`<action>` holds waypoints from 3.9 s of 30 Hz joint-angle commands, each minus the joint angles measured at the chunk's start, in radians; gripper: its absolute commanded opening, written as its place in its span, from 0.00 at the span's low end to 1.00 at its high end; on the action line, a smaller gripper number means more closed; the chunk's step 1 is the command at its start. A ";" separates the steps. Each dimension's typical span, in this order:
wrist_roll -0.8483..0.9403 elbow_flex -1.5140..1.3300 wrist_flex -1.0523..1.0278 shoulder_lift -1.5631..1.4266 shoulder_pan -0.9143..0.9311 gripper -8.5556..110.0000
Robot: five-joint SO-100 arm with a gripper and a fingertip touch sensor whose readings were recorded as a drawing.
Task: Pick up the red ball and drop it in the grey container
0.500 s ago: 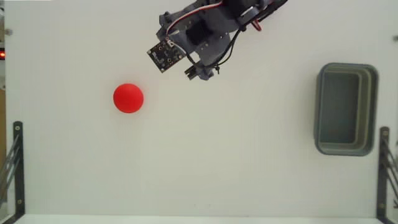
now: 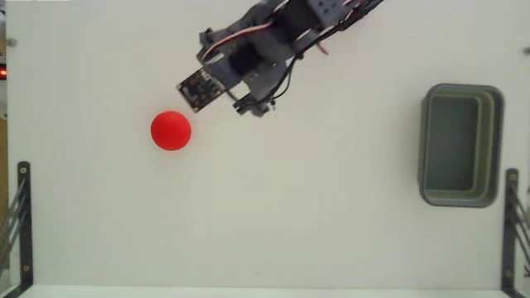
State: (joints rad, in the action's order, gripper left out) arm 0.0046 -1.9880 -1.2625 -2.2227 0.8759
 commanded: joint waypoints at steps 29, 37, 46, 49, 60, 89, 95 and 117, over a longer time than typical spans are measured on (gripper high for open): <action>-0.005 0.220 0.193 0.335 0.005 1.00; -0.005 0.290 0.219 0.430 0.005 1.00; -0.005 0.365 0.235 0.522 0.005 1.00; -0.005 0.375 0.237 0.533 0.005 1.00; -0.005 0.437 0.243 0.601 0.000 1.00; -0.005 0.568 0.241 0.730 -0.013 1.00; -0.005 0.572 0.240 0.734 -0.013 1.00; -0.005 0.741 0.217 0.880 -0.013 1.00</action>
State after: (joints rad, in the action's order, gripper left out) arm 0.0046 -1.2931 -1.0324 -1.3039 0.8560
